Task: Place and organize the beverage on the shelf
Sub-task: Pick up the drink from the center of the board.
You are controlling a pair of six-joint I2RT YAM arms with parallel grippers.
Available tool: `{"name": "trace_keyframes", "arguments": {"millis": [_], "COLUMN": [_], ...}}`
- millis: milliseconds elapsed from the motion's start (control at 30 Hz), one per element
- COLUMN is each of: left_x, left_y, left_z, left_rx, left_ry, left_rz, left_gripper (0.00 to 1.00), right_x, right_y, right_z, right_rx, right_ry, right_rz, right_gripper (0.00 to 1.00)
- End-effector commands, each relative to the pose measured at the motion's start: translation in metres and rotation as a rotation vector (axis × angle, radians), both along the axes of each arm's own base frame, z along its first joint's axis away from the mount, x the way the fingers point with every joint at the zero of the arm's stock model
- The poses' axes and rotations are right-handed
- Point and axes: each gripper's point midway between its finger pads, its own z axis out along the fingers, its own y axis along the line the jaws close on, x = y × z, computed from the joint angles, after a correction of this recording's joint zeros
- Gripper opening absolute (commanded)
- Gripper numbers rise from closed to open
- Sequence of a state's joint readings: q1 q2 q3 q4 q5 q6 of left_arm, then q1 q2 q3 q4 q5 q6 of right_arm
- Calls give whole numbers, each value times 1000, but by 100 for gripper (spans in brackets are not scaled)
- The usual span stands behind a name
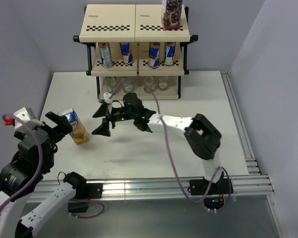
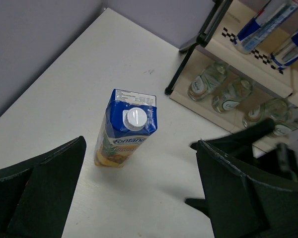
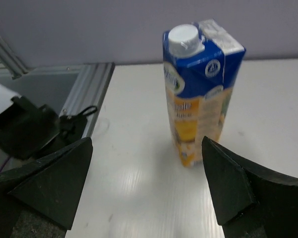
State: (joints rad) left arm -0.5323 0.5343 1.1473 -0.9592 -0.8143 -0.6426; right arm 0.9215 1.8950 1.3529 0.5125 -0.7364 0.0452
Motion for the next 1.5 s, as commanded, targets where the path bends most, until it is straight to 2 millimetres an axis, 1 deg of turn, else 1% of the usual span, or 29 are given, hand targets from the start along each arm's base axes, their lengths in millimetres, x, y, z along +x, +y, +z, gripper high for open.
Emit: {"name": "trace_keyframes", "arguments": {"millis": [0,33,67,133,167,233,267,400,467,600,700,800,833,867,900,933,967,1000,1033,1067,1100,1133,1167,1200,1233,1267,1300,1333,1467], "left_x": [-4,-3,-3,-2,-1,0,0,-1,-1,-1,-1,-1,0,0,0,1,2,3,4,7,8,9,12,14,15,17,20,21,27], "left_y": [-6,-6,-4,-2,-2,-2,-4,-5,-7,-10,-13,-13,-13,-12,-13,-15,-17,-21,-24,-28,-32,-38,-41,-46,-54,-61,-74,-87,-165], "left_z": [7,2,0,-8,-11,-17,-15,-14,-15,-16,-16,-16,-16,-15,-15,-16,-17,-18,-20,-22,-25,-26,-27,-25,-23,-20,-12,-7,-2], "left_rx": [40,53,62,90,93,102,89,80,78,72,73,78,77,74,75,72,72,65,62,64,57,52,47,40,26,23,3,-7,-49], "left_ry": [-43,-31,-25,-1,5,11,-4,-30,-30,-31,-31,-35,-36,-43,-43,-42,-38,-36,-32,-18,-10,-5,4,-8,-16,-29,-68,-86,-103], "left_rz": [-89,-91,-83,-72,-71,-70,-79,-93,-105,-123,-142,-140,-140,-137,-142,-152,-155,-175,-185,-200,-214,-242,-252,-271,-313,-345,-405,-470,-847], "left_gripper": [100,100,99,100,99,100,100,99,100,100,99,99,100,99,100,100,99,100,99,100,99,100,100,99,99,99,100,100,100], "right_x": [2,3,7,14,19,25,28,31,28,26,27,20,18,17,14,11,7,13,16,17,30,30,37,47,48,60,73,72,90], "right_y": [31,40,52,67,75,85,91,110,120,140,149,145,144,140,135,130,122,117,113,99,89,67,52,39,13,-4,-19,-43,-110], "right_z": [55,52,30,43,26,33,19,17,-1,5,-10,-14,-10,3,-10,4,27,22,29,68,58,101,87,91,130,121,116,143,162], "right_rx": [217,225,205,261,251,287,273,276,248,280,233,233,248,268,248,305,343,344,347,391,366,426,390,376,415,375,311,325,250], "right_ry": [-127,-128,-105,-141,-130,-164,-162,-199,-192,-208,-231,-224,-232,-247,-203,-239,-249,-232,-218,-230,-184,-185,-147,-125,-129,-99,-66,-80,32], "right_rz": [119,132,147,146,140,134,131,153,182,170,186,215,220,218,218,210,195,139,98,51,-63,-122,-189,-266,-338,-421,-531,-587,-849], "right_gripper": [97,97,97,97,97,98,98,98,99,100,100,84,55,44,36,27,24,19,17,15,14,15,15,14,15,15,15,14,13]}}
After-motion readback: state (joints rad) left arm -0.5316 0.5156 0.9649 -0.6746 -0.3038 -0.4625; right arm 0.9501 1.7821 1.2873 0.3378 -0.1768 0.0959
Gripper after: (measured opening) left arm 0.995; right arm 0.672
